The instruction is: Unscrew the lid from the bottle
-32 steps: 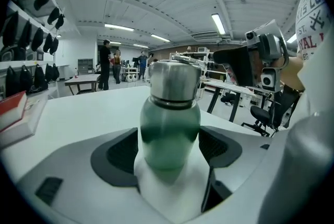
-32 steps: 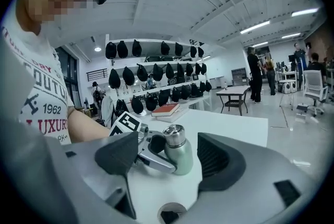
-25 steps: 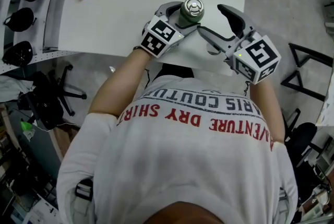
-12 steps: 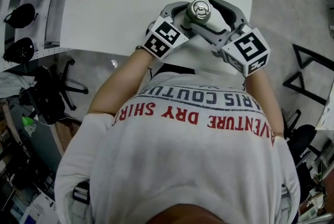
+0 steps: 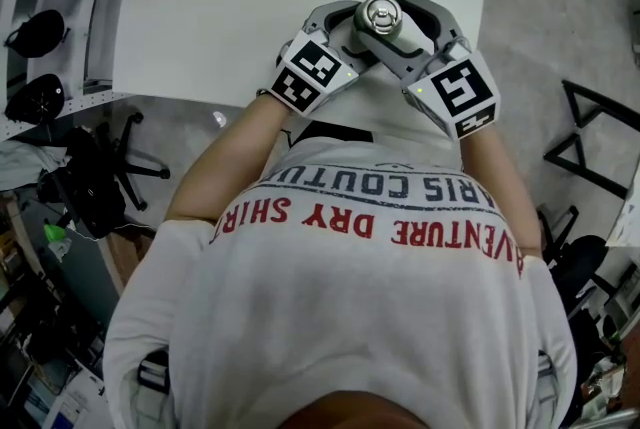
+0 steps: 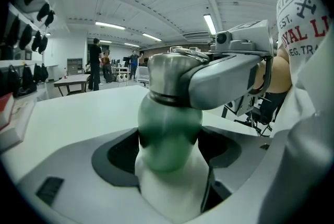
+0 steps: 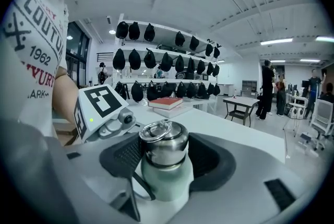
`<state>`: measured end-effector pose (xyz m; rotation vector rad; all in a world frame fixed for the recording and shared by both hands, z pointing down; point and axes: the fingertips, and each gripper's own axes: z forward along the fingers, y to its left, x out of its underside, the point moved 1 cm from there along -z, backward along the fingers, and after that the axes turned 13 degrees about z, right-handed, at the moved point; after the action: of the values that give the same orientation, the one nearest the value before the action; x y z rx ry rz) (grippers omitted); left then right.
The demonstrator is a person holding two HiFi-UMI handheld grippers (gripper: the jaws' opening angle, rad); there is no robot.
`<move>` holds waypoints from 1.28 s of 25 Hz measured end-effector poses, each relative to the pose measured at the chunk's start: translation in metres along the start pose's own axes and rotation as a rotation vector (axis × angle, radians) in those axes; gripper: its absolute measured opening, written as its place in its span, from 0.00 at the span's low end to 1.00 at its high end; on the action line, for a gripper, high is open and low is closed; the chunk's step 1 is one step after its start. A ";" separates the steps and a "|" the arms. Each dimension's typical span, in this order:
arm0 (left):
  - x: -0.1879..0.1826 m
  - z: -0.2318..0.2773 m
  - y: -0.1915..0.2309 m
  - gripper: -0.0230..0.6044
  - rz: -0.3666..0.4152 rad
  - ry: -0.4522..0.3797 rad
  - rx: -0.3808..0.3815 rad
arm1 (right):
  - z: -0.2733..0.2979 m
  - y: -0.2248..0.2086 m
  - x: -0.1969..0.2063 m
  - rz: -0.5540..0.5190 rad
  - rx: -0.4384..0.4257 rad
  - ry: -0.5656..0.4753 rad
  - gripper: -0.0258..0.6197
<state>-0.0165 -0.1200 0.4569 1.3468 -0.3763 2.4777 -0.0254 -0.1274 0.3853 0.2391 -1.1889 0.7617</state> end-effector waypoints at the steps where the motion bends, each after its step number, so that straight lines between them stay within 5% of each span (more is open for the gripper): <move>1: 0.000 0.000 0.000 0.63 0.000 0.000 0.000 | 0.000 0.000 0.000 -0.001 -0.002 -0.002 0.46; 11: 0.000 0.000 -0.001 0.63 0.034 0.005 0.054 | -0.001 0.003 0.000 -0.048 -0.069 0.007 0.45; 32: -0.001 0.003 -0.001 0.63 0.254 0.043 0.432 | -0.002 0.007 -0.001 -0.283 -0.463 0.169 0.45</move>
<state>-0.0137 -0.1201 0.4577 1.4745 0.0060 2.9151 -0.0286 -0.1219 0.3826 -0.0424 -1.1077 0.2417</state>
